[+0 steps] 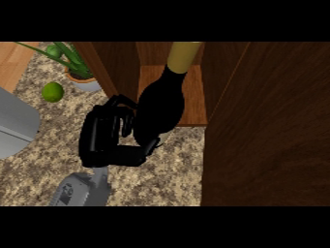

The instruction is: Pick up the wine, place it into the cabinet and close the cabinet

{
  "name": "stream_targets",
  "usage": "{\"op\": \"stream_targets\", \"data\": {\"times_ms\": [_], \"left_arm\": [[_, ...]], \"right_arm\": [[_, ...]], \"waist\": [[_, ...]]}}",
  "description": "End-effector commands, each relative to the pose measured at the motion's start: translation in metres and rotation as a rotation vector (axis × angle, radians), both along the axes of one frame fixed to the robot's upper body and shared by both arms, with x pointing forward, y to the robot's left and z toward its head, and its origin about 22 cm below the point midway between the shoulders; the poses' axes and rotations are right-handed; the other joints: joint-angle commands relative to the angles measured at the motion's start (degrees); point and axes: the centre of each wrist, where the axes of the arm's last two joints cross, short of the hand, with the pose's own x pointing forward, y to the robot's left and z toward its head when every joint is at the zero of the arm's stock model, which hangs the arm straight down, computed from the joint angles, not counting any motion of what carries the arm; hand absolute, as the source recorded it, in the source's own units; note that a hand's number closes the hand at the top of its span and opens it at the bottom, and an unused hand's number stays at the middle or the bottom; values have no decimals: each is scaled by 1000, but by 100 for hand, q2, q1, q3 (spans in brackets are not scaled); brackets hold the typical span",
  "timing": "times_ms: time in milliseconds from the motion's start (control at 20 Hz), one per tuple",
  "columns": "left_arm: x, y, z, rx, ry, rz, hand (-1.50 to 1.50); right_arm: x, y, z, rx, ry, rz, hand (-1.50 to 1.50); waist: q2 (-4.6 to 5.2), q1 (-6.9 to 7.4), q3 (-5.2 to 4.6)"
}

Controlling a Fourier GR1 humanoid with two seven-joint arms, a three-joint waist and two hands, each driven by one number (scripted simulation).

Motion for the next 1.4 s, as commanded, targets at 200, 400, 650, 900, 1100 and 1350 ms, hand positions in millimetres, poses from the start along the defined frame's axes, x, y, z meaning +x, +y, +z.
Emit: {"op": "stream_targets", "data": {"times_ms": [200,400,650,900,1100,1350], "left_arm": [[20,-45,18,121,17,15,150],[28,-50,-36,150,31,28,150],[43,-51,-26,127,70,56,150],[38,-55,-50,153,103,69,150],[35,-59,-83,156,126,99,150],[41,-43,-92,141,156,82,150]], "right_arm": [[-2,3,1,9,-8,-20,-150],[0,23,15,2,-17,13,-150],[-13,-7,-1,-12,12,-3,-150],[-10,-11,3,-10,-5,5,-150],[7,-3,-5,-1,-8,2,-150],[2,-10,11,8,2,11,-150]], "waist": [[-6,0,1],[10,-31,-6],[2,-28,-1],[2,-24,-1],[17,-63,-4],[6,-15,-2]]}}
